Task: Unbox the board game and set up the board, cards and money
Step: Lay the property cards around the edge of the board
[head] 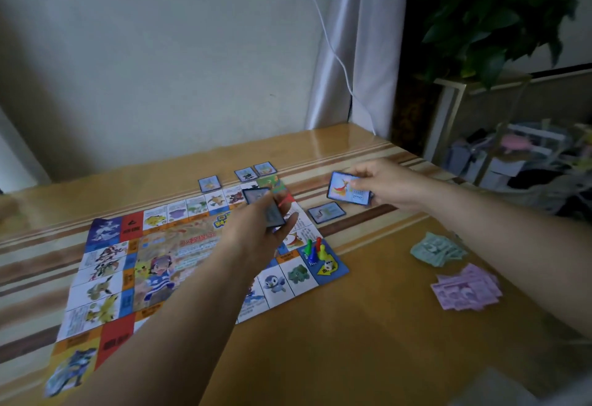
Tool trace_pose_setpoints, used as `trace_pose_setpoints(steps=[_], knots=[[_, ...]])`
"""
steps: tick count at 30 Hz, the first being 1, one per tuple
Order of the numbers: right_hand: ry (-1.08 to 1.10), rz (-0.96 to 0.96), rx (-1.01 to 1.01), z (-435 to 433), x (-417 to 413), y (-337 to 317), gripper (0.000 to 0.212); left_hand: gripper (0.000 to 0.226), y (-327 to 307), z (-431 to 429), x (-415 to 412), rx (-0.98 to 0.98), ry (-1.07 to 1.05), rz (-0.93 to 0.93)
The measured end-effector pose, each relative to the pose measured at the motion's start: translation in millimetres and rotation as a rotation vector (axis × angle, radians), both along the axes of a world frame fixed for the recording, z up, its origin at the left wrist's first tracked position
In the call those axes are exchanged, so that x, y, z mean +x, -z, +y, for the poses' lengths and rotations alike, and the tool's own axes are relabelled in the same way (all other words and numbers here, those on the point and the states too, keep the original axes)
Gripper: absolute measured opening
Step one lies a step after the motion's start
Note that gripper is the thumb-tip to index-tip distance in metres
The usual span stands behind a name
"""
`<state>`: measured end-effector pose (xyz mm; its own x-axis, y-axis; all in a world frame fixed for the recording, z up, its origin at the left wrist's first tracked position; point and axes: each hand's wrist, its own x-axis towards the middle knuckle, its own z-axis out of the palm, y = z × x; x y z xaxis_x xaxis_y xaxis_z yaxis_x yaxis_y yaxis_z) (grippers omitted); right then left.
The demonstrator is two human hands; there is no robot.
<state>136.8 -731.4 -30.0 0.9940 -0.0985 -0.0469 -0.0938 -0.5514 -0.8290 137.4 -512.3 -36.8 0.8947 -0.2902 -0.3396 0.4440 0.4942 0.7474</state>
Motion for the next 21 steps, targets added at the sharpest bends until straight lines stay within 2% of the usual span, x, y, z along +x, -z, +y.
trace_pose_setpoints(steps=[3,7,14,17,21], knots=[[-0.111,0.162,-0.274,-8.2,6.6,19.5,0.027,0.015,4.1,3.6,4.6,-0.024,0.008,0.052],[-0.14,0.173,-0.361,-1.7,12.8,34.9,0.024,0.015,8.8,6.6,6.9,-0.035,0.03,0.074],[-0.136,0.12,-0.46,0.7,22.5,52.4,0.022,0.017,10.0,10.6,8.5,-0.061,0.04,0.077],[-0.125,0.07,-0.508,0.7,24.0,55.8,0.023,0.03,11.9,14.4,8.9,-0.094,0.079,0.086],[-0.043,-0.04,-0.712,4.9,19.8,51.1,0.026,0.033,17.3,23.6,5.3,-0.142,0.129,0.084]])
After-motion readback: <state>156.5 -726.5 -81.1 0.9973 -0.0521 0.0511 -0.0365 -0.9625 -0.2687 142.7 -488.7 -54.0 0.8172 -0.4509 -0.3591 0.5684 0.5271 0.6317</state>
